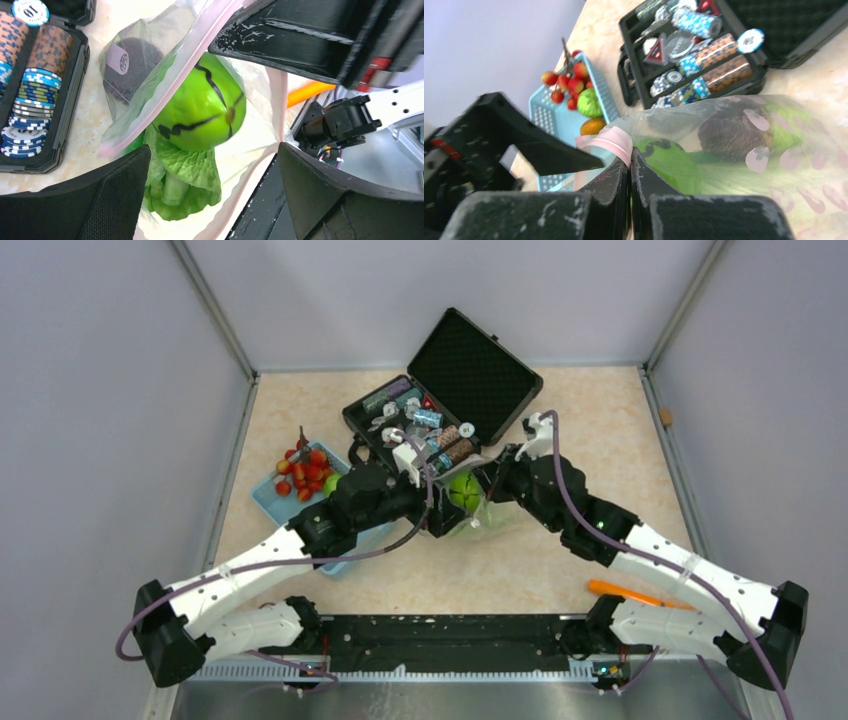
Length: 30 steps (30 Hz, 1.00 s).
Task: Place the food in the zip-top bag and seal the zipper
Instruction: Place the fake fruit in the zipper food storage bag, then adjust the zipper food storage bag at the center of the board.
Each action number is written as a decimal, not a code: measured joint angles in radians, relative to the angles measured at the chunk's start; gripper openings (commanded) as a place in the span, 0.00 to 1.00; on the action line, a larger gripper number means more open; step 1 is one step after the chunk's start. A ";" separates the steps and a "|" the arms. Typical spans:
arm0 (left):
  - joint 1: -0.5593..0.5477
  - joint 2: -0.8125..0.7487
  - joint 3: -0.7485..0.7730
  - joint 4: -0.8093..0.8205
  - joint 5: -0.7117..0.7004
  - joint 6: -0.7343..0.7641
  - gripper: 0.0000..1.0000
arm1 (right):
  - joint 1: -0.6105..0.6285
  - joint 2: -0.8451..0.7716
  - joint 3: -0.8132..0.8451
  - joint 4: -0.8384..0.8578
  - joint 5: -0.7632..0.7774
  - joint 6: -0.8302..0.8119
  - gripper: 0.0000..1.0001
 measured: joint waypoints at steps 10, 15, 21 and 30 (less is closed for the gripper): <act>0.000 -0.206 -0.055 0.015 -0.120 0.013 0.97 | 0.000 -0.140 0.053 -0.074 0.098 -0.227 0.01; 0.000 -0.245 -0.063 0.013 -0.202 0.021 0.97 | 0.000 -0.055 0.212 -0.168 0.194 -0.323 0.00; 0.000 -0.259 -0.074 0.006 -0.268 0.024 0.99 | 0.000 -0.063 0.179 -0.226 0.322 -0.318 0.00; 0.000 -0.265 -0.097 -0.034 -0.387 -0.014 0.99 | 0.000 -0.181 0.094 -0.177 0.243 -0.323 0.00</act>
